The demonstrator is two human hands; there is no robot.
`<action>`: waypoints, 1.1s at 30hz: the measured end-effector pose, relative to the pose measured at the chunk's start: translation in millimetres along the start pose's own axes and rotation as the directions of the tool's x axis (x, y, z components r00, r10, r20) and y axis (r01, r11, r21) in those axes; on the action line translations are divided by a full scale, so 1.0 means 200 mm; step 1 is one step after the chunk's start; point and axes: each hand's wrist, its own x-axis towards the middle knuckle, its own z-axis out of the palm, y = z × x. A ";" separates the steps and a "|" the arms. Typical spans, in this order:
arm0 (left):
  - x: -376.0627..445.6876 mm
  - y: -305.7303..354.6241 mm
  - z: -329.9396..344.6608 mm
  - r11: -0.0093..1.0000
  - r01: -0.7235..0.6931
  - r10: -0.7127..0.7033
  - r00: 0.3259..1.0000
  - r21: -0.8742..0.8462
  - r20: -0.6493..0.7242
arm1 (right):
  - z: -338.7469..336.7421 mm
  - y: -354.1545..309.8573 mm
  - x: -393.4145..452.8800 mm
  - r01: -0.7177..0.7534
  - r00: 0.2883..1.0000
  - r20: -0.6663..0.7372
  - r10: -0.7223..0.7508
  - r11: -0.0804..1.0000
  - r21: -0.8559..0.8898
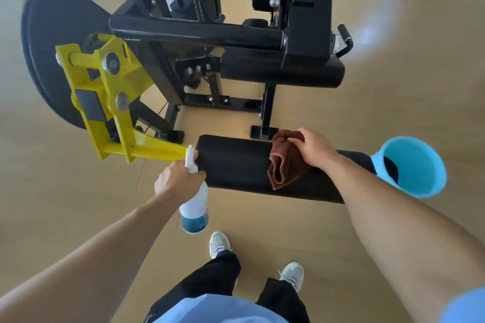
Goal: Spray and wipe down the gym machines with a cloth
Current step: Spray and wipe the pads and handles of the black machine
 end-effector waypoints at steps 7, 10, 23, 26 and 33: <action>-0.27 -0.02 0.07 0.993 -0.096 0.090 0.992 -0.070 -0.084 | -0.05 -0.01 -0.17 -0.108 0.962 -0.192 0.192 0.919 0.380; -0.42 -0.02 0.15 0.983 -0.089 0.083 0.996 -0.161 -0.044 | -0.14 0.06 -0.33 -0.133 0.836 -0.304 0.458 0.705 0.696; -0.90 0.37 0.48 0.938 -0.010 0.032 0.998 -0.348 0.056 | -0.28 0.88 -1.17 -0.002 0.774 -0.301 0.558 0.476 0.879; -0.99 0.49 0.61 0.953 -0.082 0.140 0.973 -0.291 0.183 | -0.26 0.96 -1.26 -0.027 0.767 -0.248 0.592 0.415 0.909; -1.16 0.67 0.90 0.966 -0.210 0.252 0.900 -0.154 0.356 | -0.25 1.05 -1.37 -0.002 0.759 -0.289 0.583 0.445 0.895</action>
